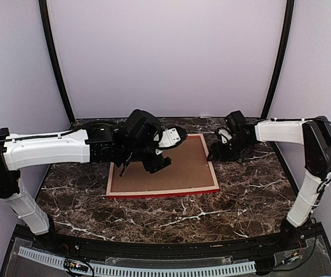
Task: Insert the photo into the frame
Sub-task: Pick up the photo frame from the center of the board.
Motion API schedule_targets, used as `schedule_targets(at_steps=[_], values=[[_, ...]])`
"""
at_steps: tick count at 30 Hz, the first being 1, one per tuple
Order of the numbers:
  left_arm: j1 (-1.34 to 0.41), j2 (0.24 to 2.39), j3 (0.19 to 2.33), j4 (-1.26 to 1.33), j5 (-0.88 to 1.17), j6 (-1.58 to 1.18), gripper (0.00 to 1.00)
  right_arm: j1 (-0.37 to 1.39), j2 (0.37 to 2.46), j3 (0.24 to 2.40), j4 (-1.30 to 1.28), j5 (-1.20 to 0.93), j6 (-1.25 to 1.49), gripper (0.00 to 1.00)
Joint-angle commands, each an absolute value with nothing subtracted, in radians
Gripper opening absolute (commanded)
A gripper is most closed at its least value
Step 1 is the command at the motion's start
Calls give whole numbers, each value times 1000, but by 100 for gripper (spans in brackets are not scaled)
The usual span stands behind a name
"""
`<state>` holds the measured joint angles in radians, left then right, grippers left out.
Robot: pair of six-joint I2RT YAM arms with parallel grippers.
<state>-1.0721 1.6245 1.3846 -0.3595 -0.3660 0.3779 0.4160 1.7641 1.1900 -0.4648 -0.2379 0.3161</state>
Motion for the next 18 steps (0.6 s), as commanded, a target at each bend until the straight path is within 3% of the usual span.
schedule_targets(at_steps=[1, 13, 16, 18], values=[[-1065, 1615, 1342, -249, -320, 334, 77, 470, 1781, 1148, -478, -168, 332, 70], [-1065, 1667, 1268, -168, -256, 299, 81, 520, 1841, 1090, -470, -125, 345, 39], [-1074, 1681, 1243, -141, -236, 296, 92, 520, 1836, 1101, -478, -125, 347, 28], [-1096, 1708, 1228, -103, -258, 307, 94, 520, 1819, 1120, -496, -122, 345, 18]])
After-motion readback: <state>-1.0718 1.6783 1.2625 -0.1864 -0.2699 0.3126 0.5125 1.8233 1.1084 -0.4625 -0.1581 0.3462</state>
